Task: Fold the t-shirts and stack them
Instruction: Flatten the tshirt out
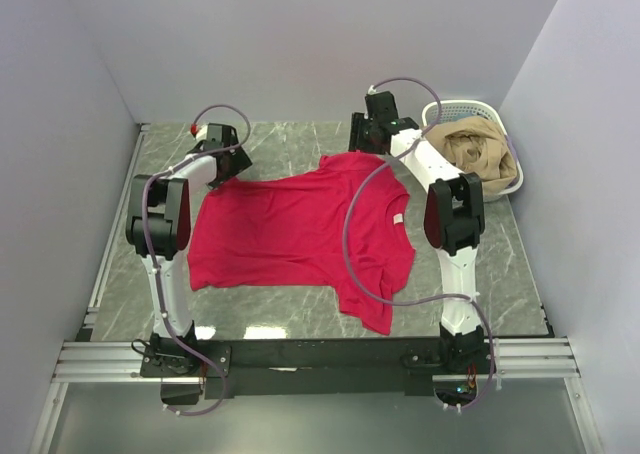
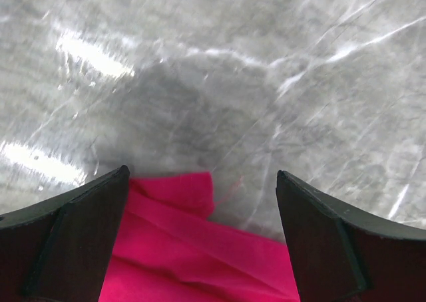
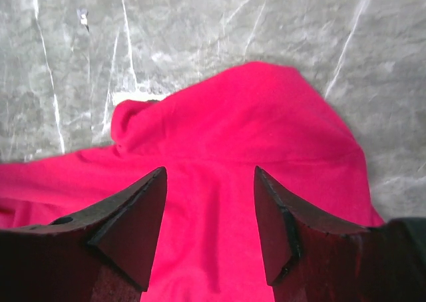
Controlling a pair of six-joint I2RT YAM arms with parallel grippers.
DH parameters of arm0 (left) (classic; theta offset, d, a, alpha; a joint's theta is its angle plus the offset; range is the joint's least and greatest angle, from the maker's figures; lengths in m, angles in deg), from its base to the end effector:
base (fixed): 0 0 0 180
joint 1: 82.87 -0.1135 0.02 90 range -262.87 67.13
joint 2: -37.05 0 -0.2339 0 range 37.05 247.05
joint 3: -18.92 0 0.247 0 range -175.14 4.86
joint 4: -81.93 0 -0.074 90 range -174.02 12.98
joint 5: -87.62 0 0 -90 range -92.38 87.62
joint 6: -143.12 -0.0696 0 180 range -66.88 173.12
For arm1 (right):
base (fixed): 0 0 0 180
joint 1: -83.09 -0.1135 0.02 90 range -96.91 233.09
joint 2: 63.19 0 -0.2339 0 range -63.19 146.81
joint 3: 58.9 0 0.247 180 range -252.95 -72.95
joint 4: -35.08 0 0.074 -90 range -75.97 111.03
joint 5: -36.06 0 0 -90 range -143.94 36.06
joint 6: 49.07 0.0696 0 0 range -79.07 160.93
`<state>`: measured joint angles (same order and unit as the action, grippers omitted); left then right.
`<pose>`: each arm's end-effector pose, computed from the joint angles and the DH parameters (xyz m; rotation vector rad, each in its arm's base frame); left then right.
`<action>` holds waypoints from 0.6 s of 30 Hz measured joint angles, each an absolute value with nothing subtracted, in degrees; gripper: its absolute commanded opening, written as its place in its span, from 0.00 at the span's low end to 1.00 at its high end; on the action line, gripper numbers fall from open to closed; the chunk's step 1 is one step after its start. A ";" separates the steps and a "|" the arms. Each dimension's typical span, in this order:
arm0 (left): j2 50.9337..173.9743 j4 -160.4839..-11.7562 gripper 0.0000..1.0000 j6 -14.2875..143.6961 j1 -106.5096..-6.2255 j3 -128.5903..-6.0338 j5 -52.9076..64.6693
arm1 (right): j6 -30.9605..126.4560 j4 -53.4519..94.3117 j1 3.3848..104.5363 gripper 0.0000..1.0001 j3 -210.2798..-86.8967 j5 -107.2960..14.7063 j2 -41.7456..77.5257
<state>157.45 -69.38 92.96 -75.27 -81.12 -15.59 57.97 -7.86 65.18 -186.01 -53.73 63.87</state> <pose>0.4609 -0.0454 0.1222 -0.7652 2.2743 -0.1059 0.4882 0.1581 0.2026 -0.0196 2.3399 0.3104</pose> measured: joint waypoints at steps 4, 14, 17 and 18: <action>158.30 -69.25 0.96 92.63 -75.45 -83.59 -14.65 | 57.95 -9.45 65.50 0.61 -187.52 -52.42 64.68; 154.65 -76.01 0.94 90.84 -75.62 -77.77 -2.41 | 58.01 -7.47 65.53 0.61 -184.76 -49.97 64.86; 152.42 -77.45 0.95 89.86 -75.49 -76.40 3.25 | 58.01 -7.16 65.53 0.61 -183.15 -49.73 64.71; 151.63 -78.02 0.95 89.70 -75.40 -75.98 4.41 | 58.01 -7.09 65.53 0.61 -182.62 -49.66 64.53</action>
